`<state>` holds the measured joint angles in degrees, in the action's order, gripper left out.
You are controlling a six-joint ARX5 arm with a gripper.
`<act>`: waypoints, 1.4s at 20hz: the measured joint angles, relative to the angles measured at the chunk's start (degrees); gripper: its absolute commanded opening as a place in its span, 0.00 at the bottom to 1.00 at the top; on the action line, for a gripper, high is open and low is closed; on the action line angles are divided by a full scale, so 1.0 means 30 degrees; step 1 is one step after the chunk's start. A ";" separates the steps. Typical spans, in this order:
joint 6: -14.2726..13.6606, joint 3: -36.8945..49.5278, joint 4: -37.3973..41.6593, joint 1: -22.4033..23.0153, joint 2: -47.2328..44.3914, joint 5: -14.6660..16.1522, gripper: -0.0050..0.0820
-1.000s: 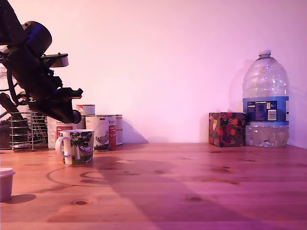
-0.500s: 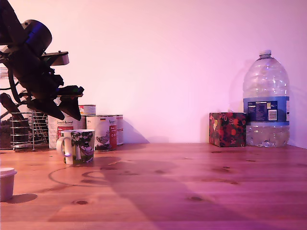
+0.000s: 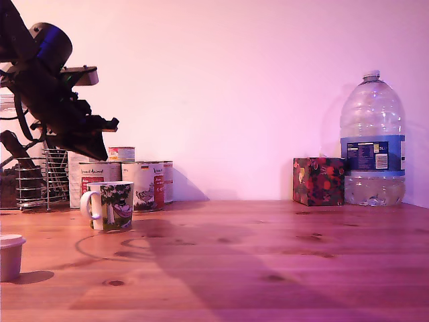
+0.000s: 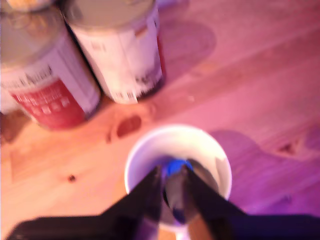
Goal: Pick up the coffee capsules from the table one by one and drop them inside the nearest coffee cup
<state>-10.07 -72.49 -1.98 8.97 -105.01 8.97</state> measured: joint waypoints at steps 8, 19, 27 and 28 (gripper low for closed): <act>-0.0007 0.2761 0.2790 0.0000 0.2798 0.0022 0.06; 0.0845 0.8867 0.5180 0.0000 0.8757 0.0656 0.06; 0.2208 1.3070 0.4466 0.0204 1.2036 0.0831 0.06; 0.2280 1.3537 0.4364 0.0291 1.2531 0.0823 0.06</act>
<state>-3.22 -31.88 11.11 9.85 -67.42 11.44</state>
